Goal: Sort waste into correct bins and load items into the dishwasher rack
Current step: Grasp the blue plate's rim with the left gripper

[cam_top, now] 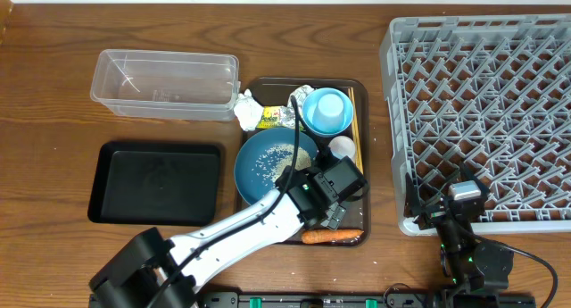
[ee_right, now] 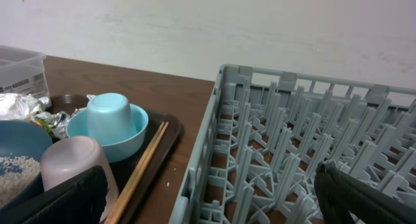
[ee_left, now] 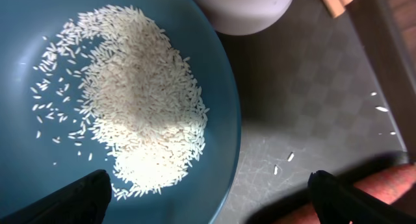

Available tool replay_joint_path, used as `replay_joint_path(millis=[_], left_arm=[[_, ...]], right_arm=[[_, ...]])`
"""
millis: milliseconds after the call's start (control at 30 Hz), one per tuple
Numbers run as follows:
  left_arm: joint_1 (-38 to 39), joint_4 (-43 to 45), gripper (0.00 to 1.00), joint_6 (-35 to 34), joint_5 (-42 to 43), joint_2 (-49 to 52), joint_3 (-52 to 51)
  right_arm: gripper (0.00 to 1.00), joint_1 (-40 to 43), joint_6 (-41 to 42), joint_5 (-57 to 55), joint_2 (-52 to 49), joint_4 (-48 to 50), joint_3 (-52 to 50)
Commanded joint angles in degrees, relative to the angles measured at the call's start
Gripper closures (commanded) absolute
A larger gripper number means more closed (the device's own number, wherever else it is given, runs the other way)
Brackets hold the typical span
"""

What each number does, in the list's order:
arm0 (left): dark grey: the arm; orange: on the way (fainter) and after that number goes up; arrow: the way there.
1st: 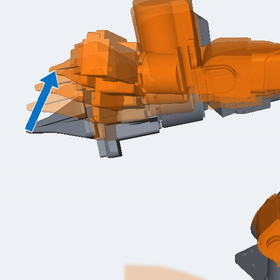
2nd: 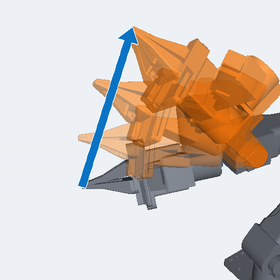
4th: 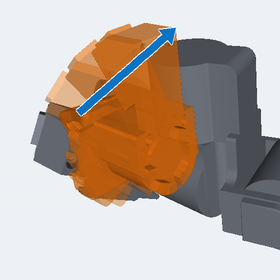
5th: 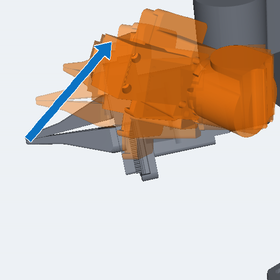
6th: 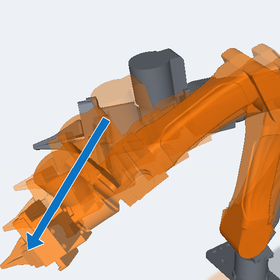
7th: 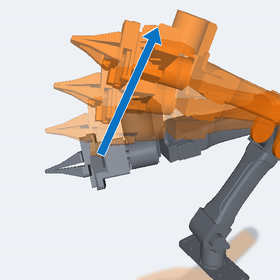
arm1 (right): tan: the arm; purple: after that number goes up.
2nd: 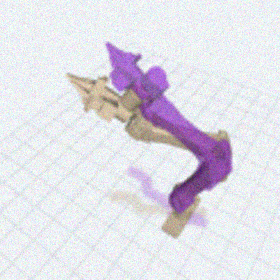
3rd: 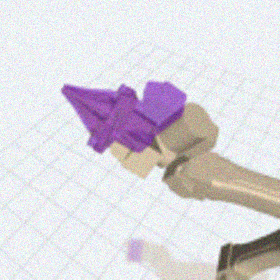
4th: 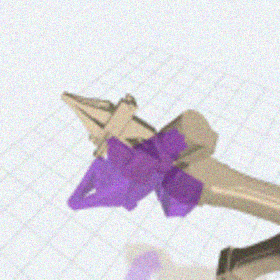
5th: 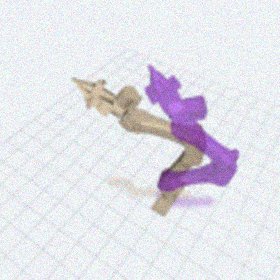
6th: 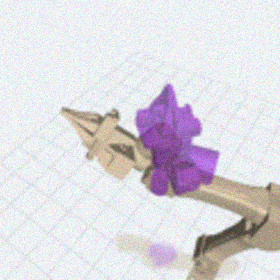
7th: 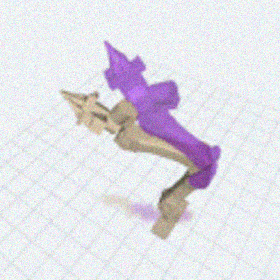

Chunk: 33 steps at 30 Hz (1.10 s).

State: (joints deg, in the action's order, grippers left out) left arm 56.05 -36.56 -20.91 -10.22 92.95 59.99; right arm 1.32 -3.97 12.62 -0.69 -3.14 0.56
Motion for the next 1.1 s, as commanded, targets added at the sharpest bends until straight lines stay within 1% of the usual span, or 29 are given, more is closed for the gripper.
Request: replay_joint_path(millis=[0,267,433,567,667,900,967,1067], left_arm=[[0.2,0.0,0.01,1.1,0.2,2.7,-0.1],[0.2,0.3,0.00,-0.7,0.1,7.8,-0.1],[0.2,1.7,0.14,-0.8,0.1,7.9,-0.1],[0.2,2.0,0.30,-0.8,0.1,7.9,-0.1],[0.2,1.9,0.36,-0.8,0.1,7.9,-0.1],[0.2,1.8,0.44,-0.8,0.1,8.2,-0.2],[0.2,1.7,0.50,-0.8,0.1,8.6,-0.3],[0.2,1.7,0.54,-0.8,0.1,9.4,-0.3]], right_arm=[[0.01,0.5,0.7,0.0,0.3,0.0,-0.2],[0.01,0.5,0.7,0.0,0.3,0.0,-0.2],[0.01,0.5,0.7,0.0,0.3,0.0,-0.2],[0.01,0.5,0.7,0.0,0.3,0.0,-0.2],[0.01,0.5,0.7,0.0,0.3,0.0,-0.2],[0.01,0.5,0.7,0.0,0.3,0.0,-0.2],[0.01,0.5,0.7,0.0,0.3,0.0,-0.2],[0.01,0.5,0.7,0.0,0.3,0.0,-0.2]])
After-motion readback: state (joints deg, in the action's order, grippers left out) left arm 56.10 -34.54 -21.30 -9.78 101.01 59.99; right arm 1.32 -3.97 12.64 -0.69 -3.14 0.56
